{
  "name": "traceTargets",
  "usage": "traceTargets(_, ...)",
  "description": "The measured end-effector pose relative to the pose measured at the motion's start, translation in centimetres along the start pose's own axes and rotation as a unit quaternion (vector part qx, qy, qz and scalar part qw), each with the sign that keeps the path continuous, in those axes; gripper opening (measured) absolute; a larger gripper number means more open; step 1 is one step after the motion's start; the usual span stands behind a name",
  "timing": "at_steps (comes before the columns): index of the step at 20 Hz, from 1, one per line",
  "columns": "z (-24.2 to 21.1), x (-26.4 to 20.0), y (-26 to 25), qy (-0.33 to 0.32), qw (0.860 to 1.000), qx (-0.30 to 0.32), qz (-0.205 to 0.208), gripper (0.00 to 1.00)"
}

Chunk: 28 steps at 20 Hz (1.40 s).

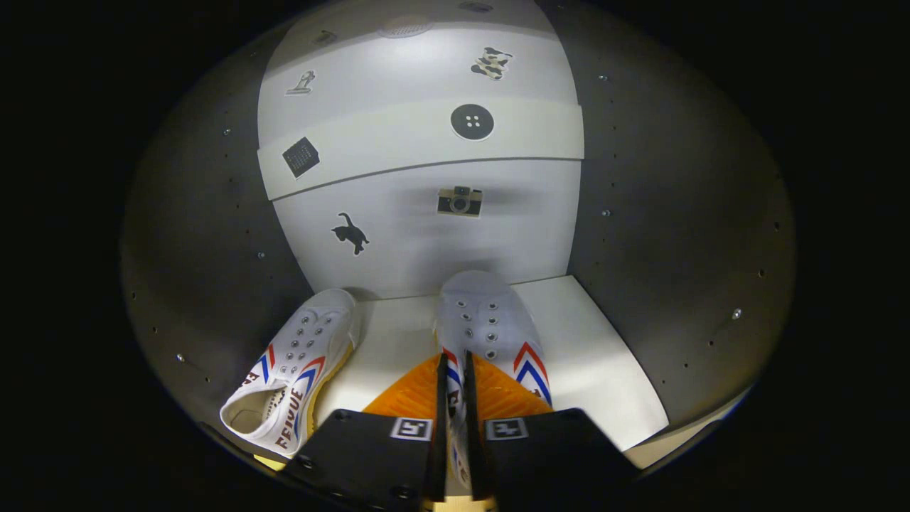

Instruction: Open the shoe cabinet door, grab the shoes and put them into the shoe cabinet, then close the shoe cabinet door.

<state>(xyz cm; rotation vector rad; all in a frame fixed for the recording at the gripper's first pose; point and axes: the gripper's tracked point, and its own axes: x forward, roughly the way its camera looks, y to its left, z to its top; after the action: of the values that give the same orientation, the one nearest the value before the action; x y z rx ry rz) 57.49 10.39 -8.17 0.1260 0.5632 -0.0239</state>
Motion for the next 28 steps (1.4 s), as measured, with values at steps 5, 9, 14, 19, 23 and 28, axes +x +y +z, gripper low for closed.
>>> traceTargets(5,1.3,-2.6,0.4,-0.034,0.999,0.025,0.015,0.58)
traceTargets(9,2.6,-7.4,0.9,-0.087,0.996,0.009,0.023,0.95)
traceTargets(14,2.6,-18.9,3.0,-0.166,0.985,-0.016,0.047,0.98)
traceTargets(19,-0.8,-30.8,4.8,-0.227,0.970,-0.042,0.076,0.98)
traceTargets(23,-4.2,-39.4,3.8,-0.264,0.959,-0.059,0.084,0.98)
traceTargets(28,-7.8,-47.1,-0.6,-0.286,0.953,-0.076,0.060,0.98)
